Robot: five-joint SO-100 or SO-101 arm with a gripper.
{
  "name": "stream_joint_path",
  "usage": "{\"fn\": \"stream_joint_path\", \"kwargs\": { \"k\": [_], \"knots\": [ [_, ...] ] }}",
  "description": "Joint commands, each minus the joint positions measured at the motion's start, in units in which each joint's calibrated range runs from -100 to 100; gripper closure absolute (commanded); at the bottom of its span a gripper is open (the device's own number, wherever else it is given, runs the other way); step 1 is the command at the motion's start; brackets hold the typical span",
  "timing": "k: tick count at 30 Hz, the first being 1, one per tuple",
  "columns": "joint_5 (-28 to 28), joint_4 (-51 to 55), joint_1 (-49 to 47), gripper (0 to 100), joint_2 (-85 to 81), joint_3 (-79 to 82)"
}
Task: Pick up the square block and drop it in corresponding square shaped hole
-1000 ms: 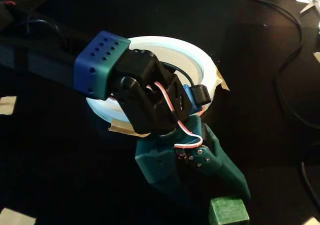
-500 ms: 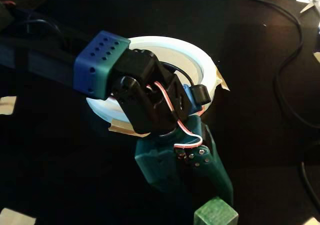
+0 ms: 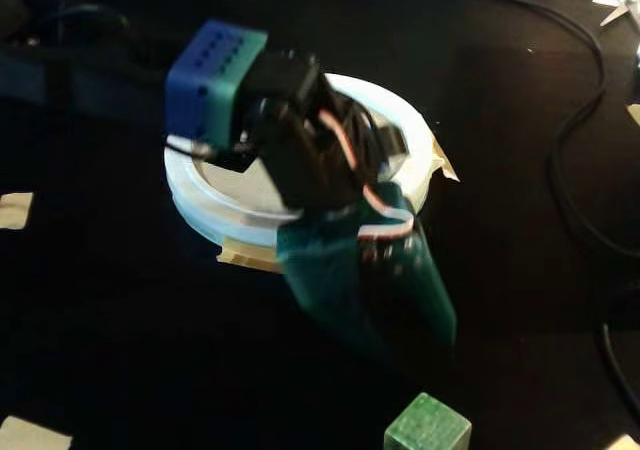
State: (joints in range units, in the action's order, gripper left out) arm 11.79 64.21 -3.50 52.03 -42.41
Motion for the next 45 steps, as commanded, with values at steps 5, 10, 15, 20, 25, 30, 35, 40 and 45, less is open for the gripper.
{"fn": "stream_joint_path", "kwargs": {
  "k": [5, 10, 15, 20, 25, 30, 35, 40, 45],
  "knots": [
    [-1.0, 5.7, -0.2, 64, -11.6, -4.7],
    [-3.3, 5.0, 2.9, 44, -13.2, -4.9],
    [-7.5, 5.0, 6.7, 24, -11.9, -4.8],
    [-11.4, 4.1, 7.5, 24, -11.0, -4.8],
    [-15.8, 1.8, 7.2, 24, -6.5, -4.8],
    [-17.0, -0.8, 7.5, 24, -2.7, -4.9],
    [-18.5, -0.8, 8.5, 24, -1.2, -4.9],
    [-18.8, 0.4, 10.9, 24, -0.7, -4.8],
    [-20.1, 0.6, 12.6, 24, -0.7, -4.0]
  ]
}}
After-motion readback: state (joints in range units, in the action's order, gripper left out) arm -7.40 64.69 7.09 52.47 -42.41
